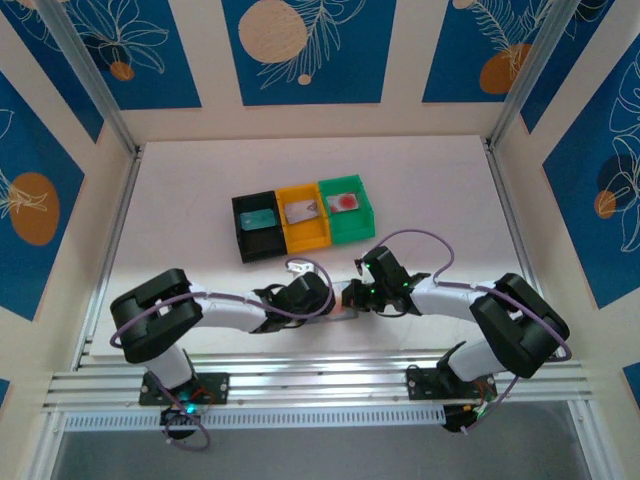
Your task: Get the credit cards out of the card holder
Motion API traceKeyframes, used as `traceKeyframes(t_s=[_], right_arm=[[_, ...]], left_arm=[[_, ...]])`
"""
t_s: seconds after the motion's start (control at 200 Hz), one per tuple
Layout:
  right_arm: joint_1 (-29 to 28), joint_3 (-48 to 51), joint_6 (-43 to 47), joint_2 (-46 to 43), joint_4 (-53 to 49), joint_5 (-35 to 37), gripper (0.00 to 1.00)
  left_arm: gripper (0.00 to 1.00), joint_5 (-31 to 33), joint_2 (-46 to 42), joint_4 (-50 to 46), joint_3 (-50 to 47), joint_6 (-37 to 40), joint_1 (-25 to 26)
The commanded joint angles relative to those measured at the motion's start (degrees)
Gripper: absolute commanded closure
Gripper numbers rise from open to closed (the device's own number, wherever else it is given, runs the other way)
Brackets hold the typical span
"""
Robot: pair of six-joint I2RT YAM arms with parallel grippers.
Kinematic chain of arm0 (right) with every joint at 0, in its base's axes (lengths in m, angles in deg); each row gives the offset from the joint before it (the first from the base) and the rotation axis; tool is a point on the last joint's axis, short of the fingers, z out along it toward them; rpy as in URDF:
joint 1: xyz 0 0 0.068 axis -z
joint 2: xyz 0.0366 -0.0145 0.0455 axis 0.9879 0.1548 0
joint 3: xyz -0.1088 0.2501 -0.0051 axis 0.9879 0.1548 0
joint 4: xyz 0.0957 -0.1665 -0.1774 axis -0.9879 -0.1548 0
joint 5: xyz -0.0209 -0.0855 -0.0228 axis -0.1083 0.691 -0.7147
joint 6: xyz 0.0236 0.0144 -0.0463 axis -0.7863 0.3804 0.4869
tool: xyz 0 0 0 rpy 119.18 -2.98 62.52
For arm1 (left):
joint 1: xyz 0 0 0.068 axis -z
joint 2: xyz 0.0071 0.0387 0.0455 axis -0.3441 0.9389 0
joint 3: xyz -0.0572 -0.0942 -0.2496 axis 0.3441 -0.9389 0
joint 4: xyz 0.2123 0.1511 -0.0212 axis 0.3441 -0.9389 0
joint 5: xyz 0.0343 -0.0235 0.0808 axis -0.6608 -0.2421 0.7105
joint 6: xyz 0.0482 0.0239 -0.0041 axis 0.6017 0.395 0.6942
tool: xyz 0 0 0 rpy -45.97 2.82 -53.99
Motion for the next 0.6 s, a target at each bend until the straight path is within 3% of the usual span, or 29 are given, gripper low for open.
traceKeyframes(t_s=[0.0,0.595], right_arm=[[0.0,1.7,-0.2,2.2,-2.8,0.9,1.0],[0.1,2.1,-0.4,2.7,-2.5,0.5,1.0]], left_arm=[[0.7,-0.1,1.0,0.6,0.2,1.3,0.7],[0.82,1.2,-0.4,-0.1,-0.3,1.3,0.6]])
